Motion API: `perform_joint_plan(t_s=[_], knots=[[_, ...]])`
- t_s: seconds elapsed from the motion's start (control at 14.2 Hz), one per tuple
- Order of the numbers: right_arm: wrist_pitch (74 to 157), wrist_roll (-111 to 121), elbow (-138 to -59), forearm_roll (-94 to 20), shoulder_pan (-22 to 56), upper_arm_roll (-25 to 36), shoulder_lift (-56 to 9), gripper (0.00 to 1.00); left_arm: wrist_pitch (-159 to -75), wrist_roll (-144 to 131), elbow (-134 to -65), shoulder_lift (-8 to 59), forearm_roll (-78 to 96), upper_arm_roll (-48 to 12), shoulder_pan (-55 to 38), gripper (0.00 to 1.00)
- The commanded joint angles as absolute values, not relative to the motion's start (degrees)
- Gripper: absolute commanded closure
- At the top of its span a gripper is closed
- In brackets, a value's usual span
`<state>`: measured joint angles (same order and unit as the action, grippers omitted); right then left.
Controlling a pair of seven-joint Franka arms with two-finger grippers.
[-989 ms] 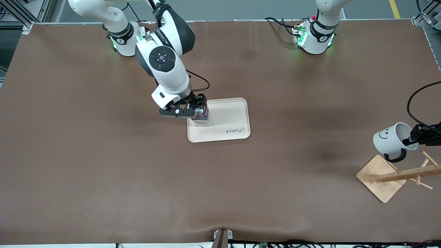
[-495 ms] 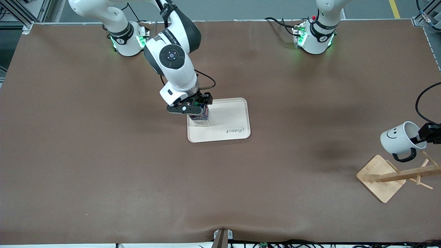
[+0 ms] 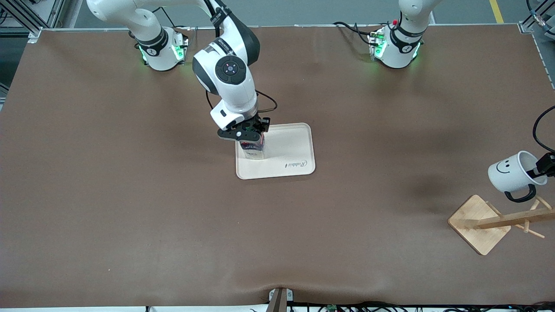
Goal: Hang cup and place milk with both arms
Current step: 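Lift the milk carton off the tray with the right gripper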
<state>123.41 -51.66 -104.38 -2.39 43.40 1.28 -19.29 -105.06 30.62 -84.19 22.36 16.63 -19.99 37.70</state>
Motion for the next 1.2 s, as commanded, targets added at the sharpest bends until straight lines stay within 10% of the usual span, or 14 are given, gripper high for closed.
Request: perform_joint_plan(t_s=[0.0, 0.57, 1.13], knots=[[118.9, -55.0, -100.5, -1.4, 42.7, 2.0, -18.9, 1.0, -104.6, 33.1, -84.4, 22.8, 17.8, -20.3, 39.7, 1.0], [90.2, -36.7, -89.2, -1.7, 22.2, 1.9, -13.5, 1.0, -104.7, 34.3, -84.2, 23.7, 18.3, -20.3, 42.1, 1.0], [101.5, -7.9, -104.7, -1.5, -2.5, 2.0, -7.3, 1.0, -104.8, 34.4, -84.1, 24.8, 19.3, -20.3, 43.1, 0.95]])
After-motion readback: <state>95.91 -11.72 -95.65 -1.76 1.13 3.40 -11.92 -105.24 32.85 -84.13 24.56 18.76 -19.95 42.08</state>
